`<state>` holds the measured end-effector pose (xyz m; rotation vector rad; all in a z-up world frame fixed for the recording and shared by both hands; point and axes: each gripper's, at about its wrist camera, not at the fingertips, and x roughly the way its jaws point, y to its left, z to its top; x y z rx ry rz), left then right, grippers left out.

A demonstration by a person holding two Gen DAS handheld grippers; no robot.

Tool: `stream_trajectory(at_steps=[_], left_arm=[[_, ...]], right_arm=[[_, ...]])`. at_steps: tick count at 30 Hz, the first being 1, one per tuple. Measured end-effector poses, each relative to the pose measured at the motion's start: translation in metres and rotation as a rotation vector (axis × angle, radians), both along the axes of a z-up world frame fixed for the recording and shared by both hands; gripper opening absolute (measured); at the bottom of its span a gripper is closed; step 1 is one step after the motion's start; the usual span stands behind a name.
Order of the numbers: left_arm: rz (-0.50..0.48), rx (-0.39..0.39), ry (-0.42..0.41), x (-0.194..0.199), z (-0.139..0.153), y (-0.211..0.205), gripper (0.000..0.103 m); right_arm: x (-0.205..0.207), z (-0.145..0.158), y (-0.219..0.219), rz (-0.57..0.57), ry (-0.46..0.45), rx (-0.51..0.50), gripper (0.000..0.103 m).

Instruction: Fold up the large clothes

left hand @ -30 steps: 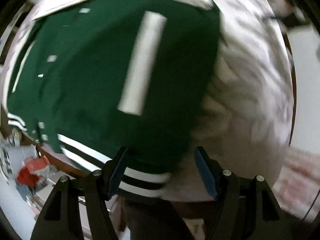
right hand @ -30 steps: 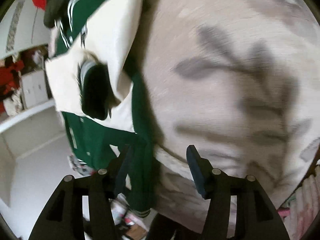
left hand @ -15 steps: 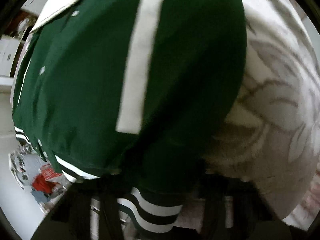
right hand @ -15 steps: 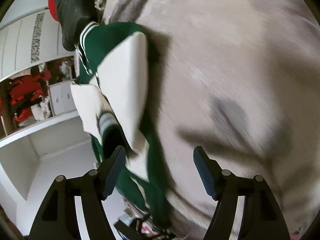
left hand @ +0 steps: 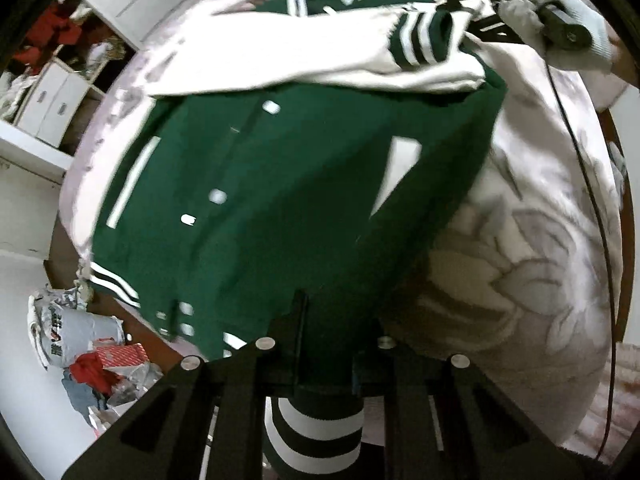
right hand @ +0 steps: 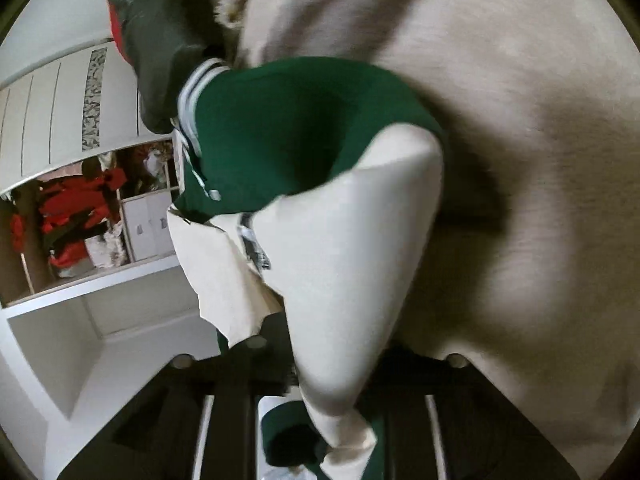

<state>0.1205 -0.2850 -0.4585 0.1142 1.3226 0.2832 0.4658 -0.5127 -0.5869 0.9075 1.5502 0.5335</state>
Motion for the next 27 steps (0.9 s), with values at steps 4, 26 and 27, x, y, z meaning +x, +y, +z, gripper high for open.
stream_trajectory(at_steps=[4, 26, 27], left_arm=[[0.046, -0.019, -0.058, 0.001, 0.034, 0.023, 0.014], [0.438, -0.268, -0.131, 0.002, 0.014, 0.379, 0.014], [0.455, -0.289, -0.121, 0.003, 0.0, 0.391, 0.014]], right_arm=[[0.004, 0.06, 0.023, 0.022, -0.054, -0.061, 0.014], [0.078, 0.183, 0.475, 0.348, -0.146, -0.608, 0.012], [0.08, 0.164, 0.496, 0.357, -0.136, -0.647, 0.012]])
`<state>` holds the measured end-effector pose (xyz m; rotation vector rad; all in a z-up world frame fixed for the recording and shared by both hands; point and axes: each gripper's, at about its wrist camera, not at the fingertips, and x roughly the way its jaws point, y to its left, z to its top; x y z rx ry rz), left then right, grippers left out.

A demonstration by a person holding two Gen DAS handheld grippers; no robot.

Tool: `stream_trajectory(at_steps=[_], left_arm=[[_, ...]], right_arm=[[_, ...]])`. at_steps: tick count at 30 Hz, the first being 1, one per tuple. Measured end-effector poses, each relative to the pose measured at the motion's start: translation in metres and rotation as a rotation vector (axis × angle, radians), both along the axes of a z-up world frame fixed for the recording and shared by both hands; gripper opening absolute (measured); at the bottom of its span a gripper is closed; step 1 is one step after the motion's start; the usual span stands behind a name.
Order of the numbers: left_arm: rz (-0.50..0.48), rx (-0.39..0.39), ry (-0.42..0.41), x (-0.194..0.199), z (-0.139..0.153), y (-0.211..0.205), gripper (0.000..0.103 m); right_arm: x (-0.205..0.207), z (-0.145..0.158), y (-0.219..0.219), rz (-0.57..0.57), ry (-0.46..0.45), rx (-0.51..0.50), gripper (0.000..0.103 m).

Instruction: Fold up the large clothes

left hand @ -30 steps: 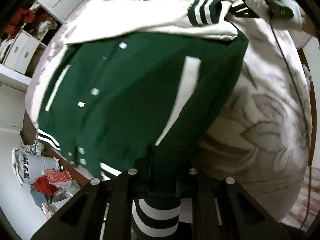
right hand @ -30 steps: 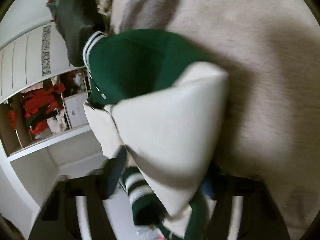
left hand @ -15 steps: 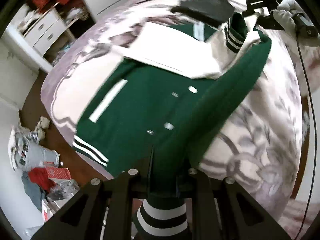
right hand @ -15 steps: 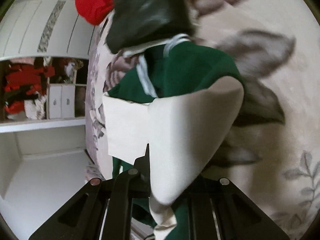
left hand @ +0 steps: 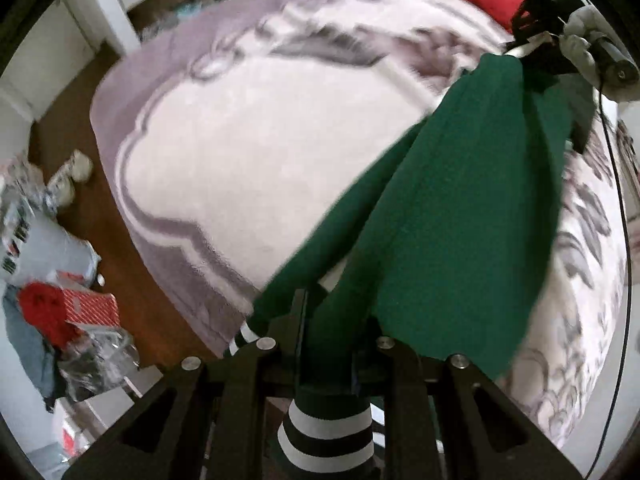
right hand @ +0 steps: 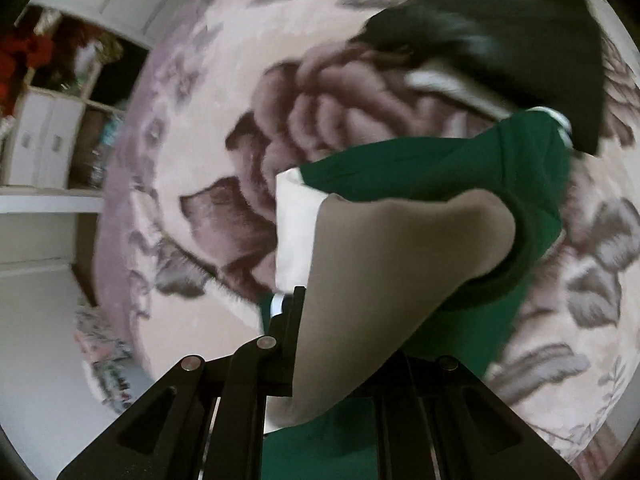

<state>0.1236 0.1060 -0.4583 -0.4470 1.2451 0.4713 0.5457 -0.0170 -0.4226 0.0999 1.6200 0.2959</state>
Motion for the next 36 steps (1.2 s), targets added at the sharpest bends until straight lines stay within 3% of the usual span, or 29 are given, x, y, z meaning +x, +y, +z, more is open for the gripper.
stream_trajectory(at_steps=[5, 8, 11, 13, 15, 16, 20, 21, 27, 29, 33, 36], left_arm=[[0.01, -0.118, 0.028, 0.008, -0.05, 0.035, 0.019], [0.025, -0.192, 0.031, 0.006, -0.055, 0.046, 0.023], [0.037, -0.203, 0.051, 0.002, -0.049, 0.051, 0.034], [0.016, -0.164, 0.076, 0.003, -0.041, 0.049, 0.043], [0.002, -0.126, 0.083, 0.004, -0.028, 0.049, 0.049], [-0.003, -0.106, 0.079, 0.003, -0.021, 0.05, 0.053], [-0.017, -0.046, 0.059, 0.011, 0.007, 0.049, 0.056], [-0.02, -0.046, 0.053, 0.014, 0.012, 0.046, 0.061], [-0.086, -0.044, 0.033, 0.043, 0.018, 0.019, 0.065], [-0.115, -0.025, 0.049, 0.052, 0.008, 0.009, 0.065], [-0.179, 0.012, 0.129, 0.062, -0.026, -0.012, 0.065], [-0.221, 0.053, 0.197, 0.059, -0.054, -0.021, 0.065]], right_arm=[[0.006, -0.063, 0.035, 0.025, 0.031, -0.125, 0.012], [0.009, -0.077, 0.042, 0.049, 0.067, -0.151, 0.015], [0.012, -0.066, 0.035, 0.05, 0.1, -0.055, 0.037], [0.009, -0.051, 0.025, 0.038, 0.099, 0.001, 0.059], [-0.002, -0.029, 0.008, 0.036, 0.081, 0.044, 0.07], [-0.007, -0.022, 0.003, 0.037, 0.07, 0.049, 0.071], [-0.05, 0.015, -0.042, 0.033, 0.023, 0.065, 0.076], [-0.064, 0.019, -0.056, 0.02, 0.032, 0.08, 0.078], [-0.154, 0.016, -0.133, -0.062, 0.056, 0.059, 0.079], [-0.193, 0.0, -0.149, -0.072, 0.086, 0.039, 0.079], [-0.286, -0.065, -0.166, -0.1, 0.263, 0.042, 0.079], [-0.333, -0.104, -0.171, -0.13, 0.351, 0.06, 0.079]])
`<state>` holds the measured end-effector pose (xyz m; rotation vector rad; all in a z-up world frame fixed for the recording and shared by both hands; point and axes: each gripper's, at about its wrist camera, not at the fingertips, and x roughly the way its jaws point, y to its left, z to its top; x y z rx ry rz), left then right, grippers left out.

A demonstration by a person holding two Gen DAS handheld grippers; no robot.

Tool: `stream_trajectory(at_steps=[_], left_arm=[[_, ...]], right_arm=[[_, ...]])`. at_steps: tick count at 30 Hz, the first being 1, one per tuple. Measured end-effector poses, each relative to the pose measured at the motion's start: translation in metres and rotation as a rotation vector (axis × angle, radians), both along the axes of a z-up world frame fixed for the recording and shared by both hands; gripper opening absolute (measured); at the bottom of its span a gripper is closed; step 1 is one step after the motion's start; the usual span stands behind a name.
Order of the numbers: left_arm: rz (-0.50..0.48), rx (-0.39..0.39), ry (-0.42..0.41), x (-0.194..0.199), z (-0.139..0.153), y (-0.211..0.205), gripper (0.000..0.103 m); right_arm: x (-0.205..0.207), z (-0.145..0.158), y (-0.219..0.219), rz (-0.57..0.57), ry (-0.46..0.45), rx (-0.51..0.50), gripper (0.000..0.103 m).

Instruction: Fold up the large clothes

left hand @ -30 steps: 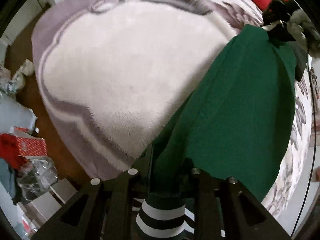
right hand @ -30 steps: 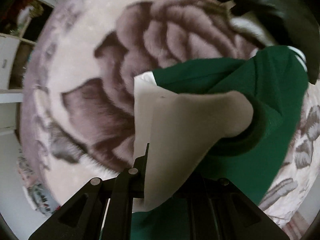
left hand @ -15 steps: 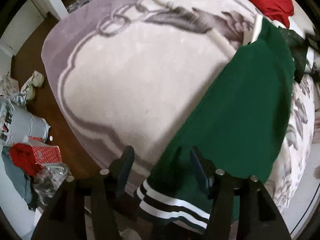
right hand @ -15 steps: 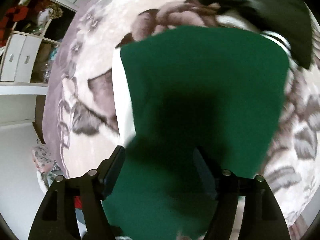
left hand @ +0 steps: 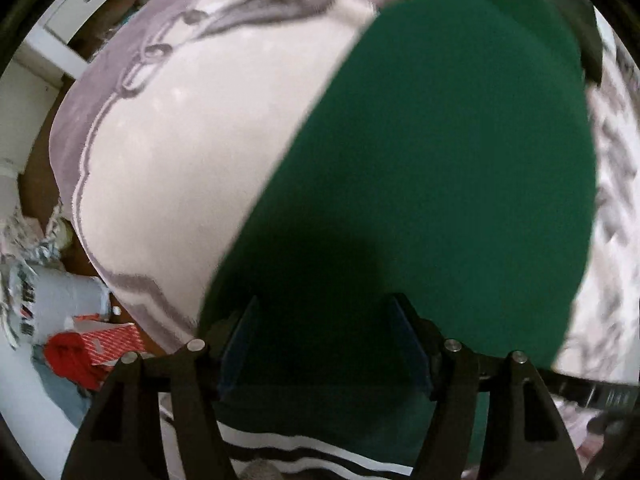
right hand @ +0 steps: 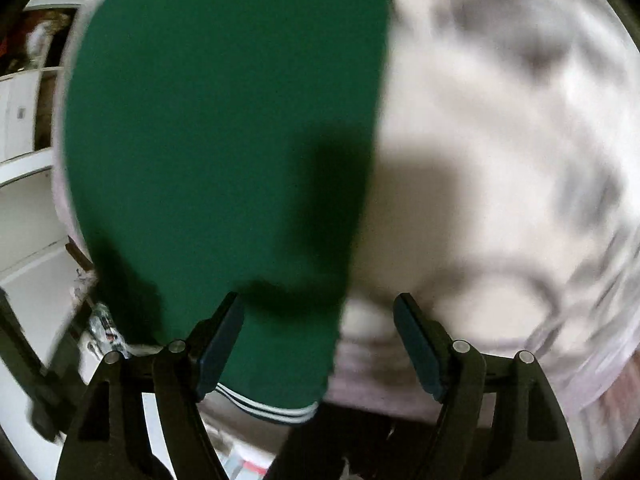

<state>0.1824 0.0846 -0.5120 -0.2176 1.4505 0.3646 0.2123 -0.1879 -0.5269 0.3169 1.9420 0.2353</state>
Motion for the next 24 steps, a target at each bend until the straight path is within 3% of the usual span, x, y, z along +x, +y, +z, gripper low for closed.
stream_trajectory(at_steps=[4, 8, 10, 19, 24], left_arm=[[-0.049, 0.057, 0.026, -0.007, -0.02, -0.006, 0.065], [-0.057, 0.073, 0.044, -0.004, -0.004, -0.009, 0.065], [-0.059, 0.089, 0.027, 0.001, 0.011, -0.013, 0.065], [-0.076, 0.132, -0.143, 0.047, 0.111, -0.041, 0.065], [-0.118, 0.132, -0.223, 0.092, 0.142, -0.056, 0.065]], right_arm=[[-0.038, -0.039, 0.009, 0.019, 0.026, 0.001, 0.079], [-0.039, -0.061, 0.003, -0.031, 0.089, 0.016, 0.08], [-0.032, -0.05, -0.003, -0.034, 0.088, 0.049, 0.08], [0.023, 0.046, -0.066, -0.062, -0.099, 0.139, 0.08], [0.062, 0.087, -0.095, -0.095, -0.218, 0.159, 0.081]])
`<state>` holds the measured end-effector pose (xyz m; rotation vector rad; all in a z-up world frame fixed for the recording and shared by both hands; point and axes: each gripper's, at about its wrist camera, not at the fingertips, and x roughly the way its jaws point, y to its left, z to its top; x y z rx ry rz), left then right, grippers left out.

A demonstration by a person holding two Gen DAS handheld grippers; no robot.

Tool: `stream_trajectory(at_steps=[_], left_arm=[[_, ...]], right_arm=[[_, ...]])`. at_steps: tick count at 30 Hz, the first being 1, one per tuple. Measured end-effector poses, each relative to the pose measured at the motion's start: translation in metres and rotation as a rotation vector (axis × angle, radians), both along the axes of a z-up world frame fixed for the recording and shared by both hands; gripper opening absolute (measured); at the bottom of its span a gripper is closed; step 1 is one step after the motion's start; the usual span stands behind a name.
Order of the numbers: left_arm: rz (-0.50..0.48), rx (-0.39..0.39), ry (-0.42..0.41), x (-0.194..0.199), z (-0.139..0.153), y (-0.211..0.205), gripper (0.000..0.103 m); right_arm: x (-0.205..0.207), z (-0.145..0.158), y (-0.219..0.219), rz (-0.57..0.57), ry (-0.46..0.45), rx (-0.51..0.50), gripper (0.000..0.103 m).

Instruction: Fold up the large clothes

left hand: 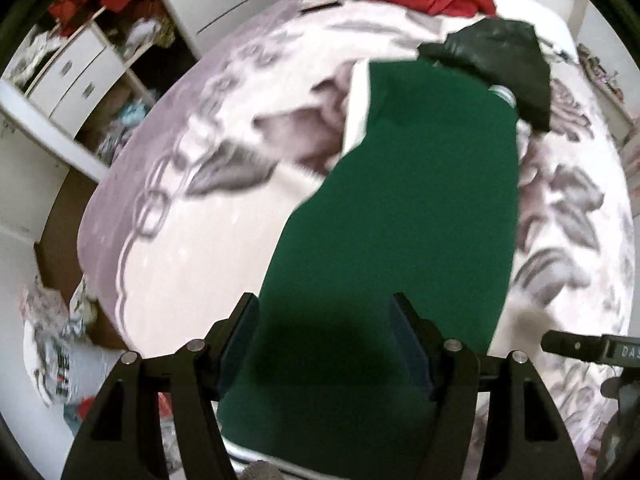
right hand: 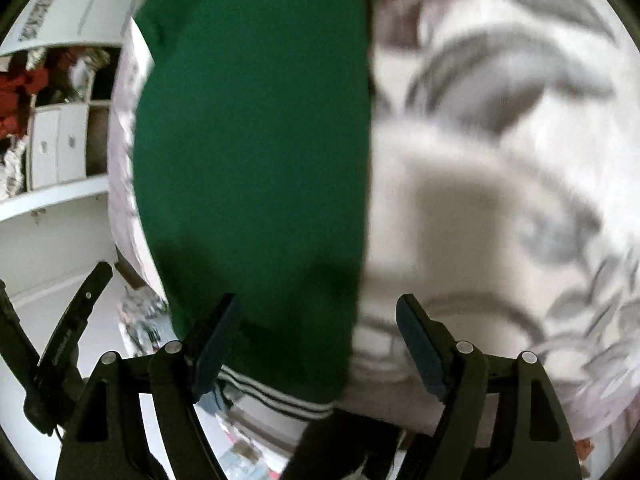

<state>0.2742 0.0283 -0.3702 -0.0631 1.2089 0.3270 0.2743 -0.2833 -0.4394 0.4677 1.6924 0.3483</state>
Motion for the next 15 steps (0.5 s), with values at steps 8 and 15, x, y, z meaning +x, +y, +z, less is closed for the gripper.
stream_trajectory(at_steps=[8, 15], left_arm=[[-0.093, -0.041, -0.047, 0.119, -0.004, 0.006, 0.065], [-0.231, -0.09, 0.045, 0.238, -0.068, 0.031, 0.065]], right_arm=[[0.098, 0.043, -0.033, -0.151, -0.142, -0.046, 0.081], [0.228, 0.023, -0.03, -0.294, -0.205, -0.034, 0.081]])
